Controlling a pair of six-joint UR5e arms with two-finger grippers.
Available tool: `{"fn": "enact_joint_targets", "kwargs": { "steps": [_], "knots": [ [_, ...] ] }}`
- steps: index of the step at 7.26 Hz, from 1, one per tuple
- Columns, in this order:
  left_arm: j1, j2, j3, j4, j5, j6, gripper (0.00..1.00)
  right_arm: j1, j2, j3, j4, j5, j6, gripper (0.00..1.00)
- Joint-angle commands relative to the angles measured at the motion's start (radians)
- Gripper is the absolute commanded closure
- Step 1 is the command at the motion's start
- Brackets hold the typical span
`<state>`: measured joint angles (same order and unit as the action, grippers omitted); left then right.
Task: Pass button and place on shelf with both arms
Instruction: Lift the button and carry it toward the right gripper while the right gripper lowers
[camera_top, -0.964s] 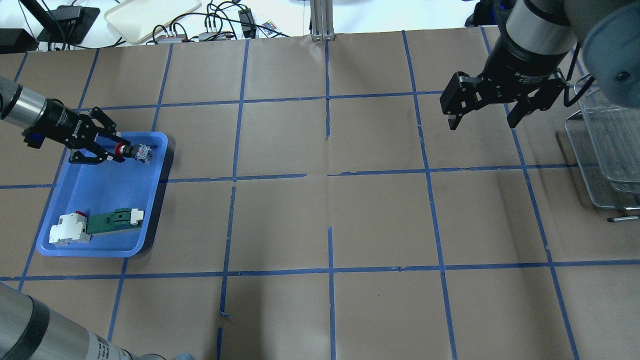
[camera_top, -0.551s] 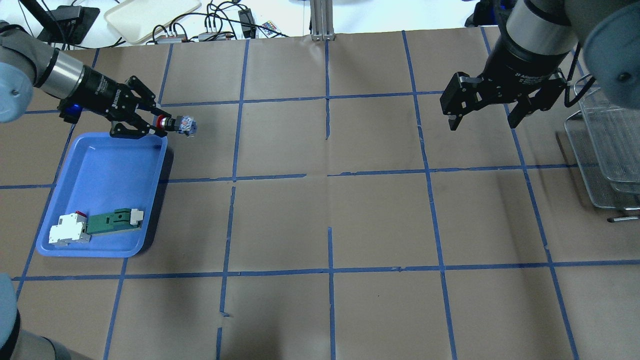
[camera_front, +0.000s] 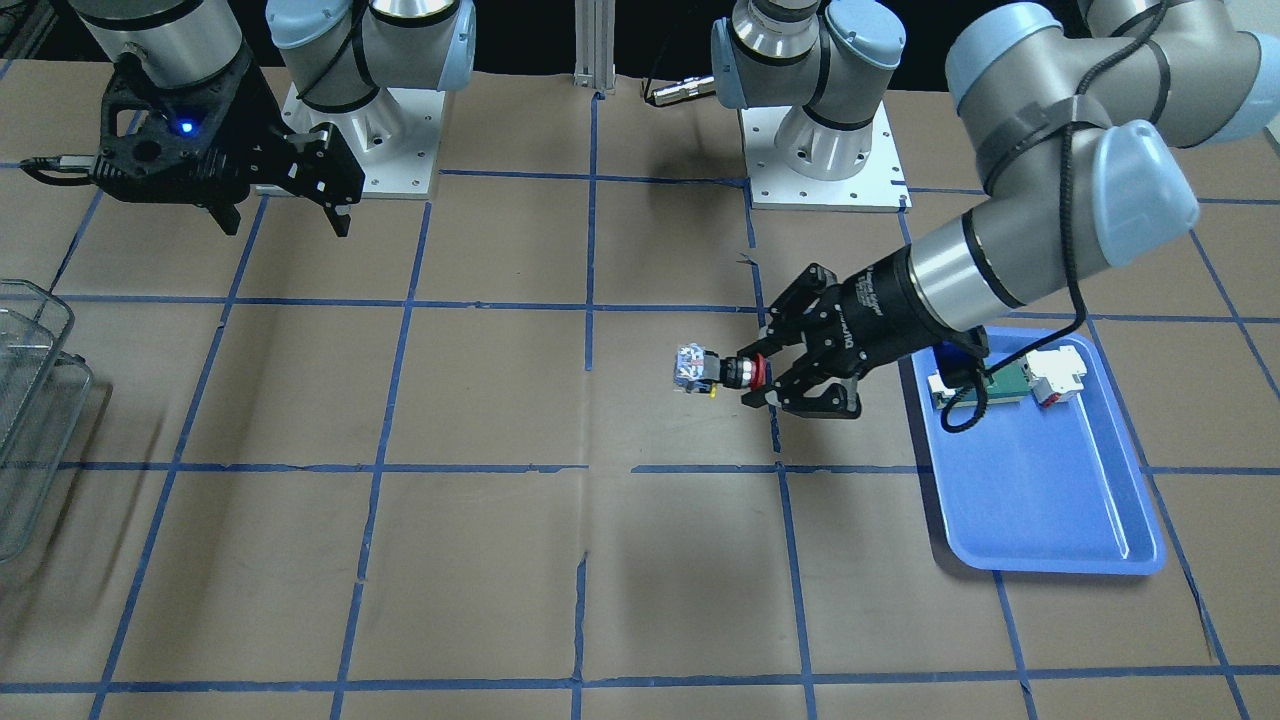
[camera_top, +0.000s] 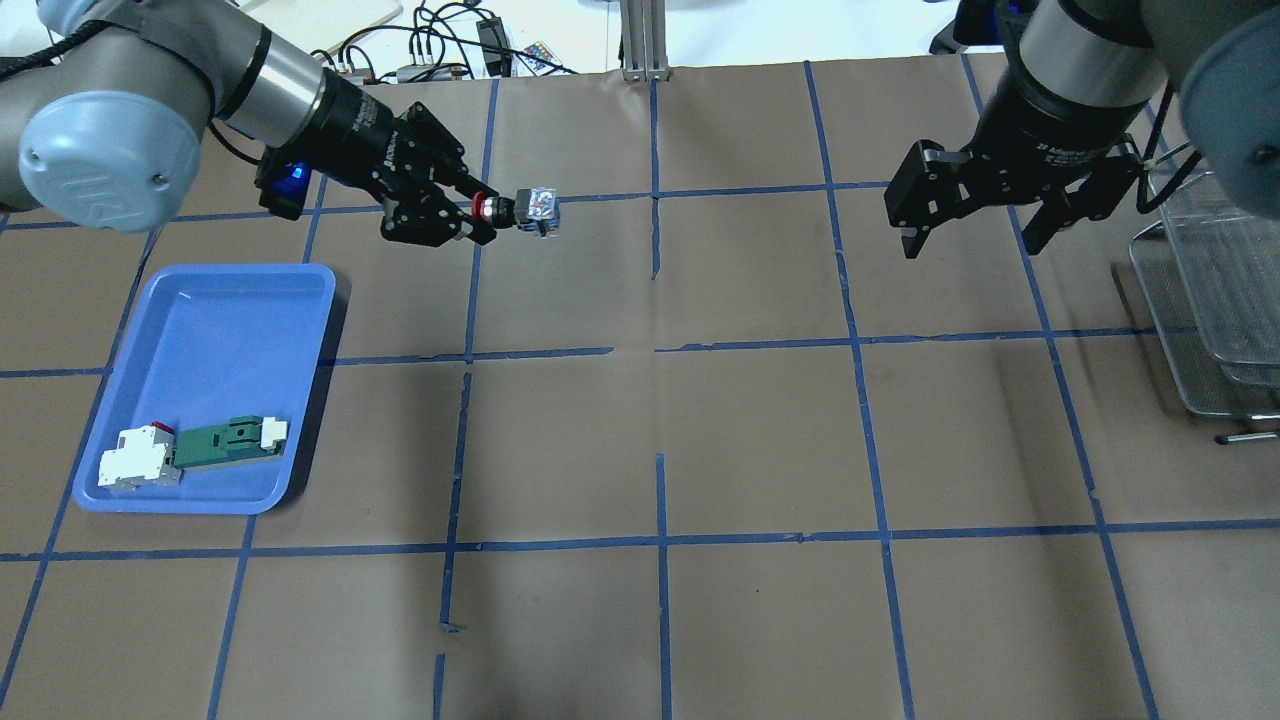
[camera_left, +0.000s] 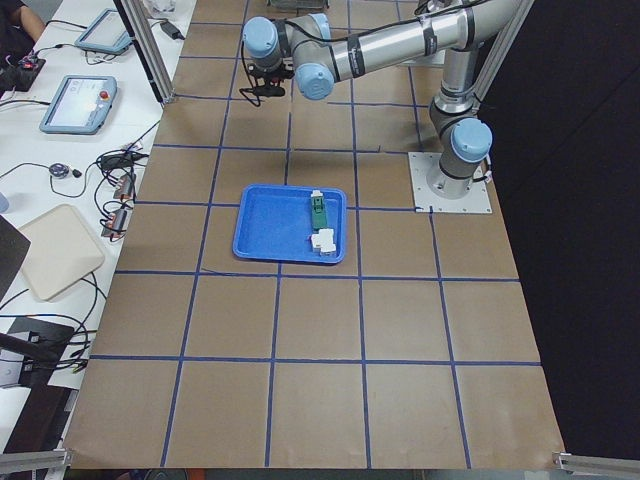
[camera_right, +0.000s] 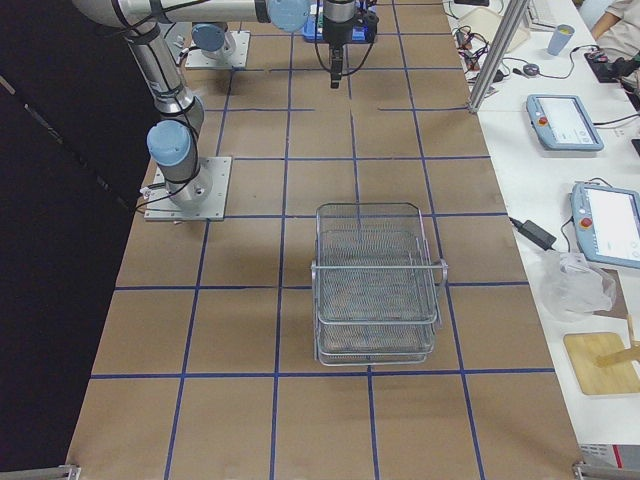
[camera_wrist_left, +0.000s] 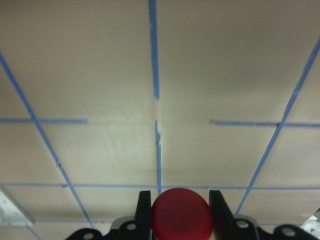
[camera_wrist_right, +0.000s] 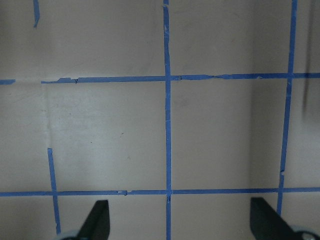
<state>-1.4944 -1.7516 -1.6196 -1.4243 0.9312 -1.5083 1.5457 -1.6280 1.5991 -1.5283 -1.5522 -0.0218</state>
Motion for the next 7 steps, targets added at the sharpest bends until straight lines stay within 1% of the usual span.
{"fn": "enact_joint_targets", "kwargs": {
  "steps": [1,2,3,4,5,6,7],
  "knots": [
    [-0.127,0.041,0.0,0.057,-0.046,-0.203,1.0,-0.001,-0.004,-0.008,0.004,0.02,-0.021,0.0],
    [-0.18,0.029,0.0,0.106,-0.046,-0.304,1.0,0.002,0.002,0.004,-0.01,0.123,-0.114,0.0],
    [-0.241,0.02,-0.003,0.181,-0.04,-0.37,1.0,0.002,0.002,0.001,-0.015,0.148,-0.207,0.0],
    [-0.272,0.009,-0.019,0.241,-0.035,-0.436,1.0,0.004,-0.007,0.001,-0.016,0.141,-0.296,0.0],
    [-0.285,0.01,-0.043,0.292,-0.035,-0.458,1.0,0.004,-0.019,0.002,-0.001,0.139,-0.452,0.0],
    [-0.3,0.012,-0.061,0.314,-0.035,-0.495,1.0,0.008,-0.047,0.018,0.02,0.126,-0.618,0.0],
    [-0.329,0.011,-0.066,0.343,-0.032,-0.512,1.0,0.008,-0.058,0.021,0.017,0.094,-0.791,0.0]
  ]
}}
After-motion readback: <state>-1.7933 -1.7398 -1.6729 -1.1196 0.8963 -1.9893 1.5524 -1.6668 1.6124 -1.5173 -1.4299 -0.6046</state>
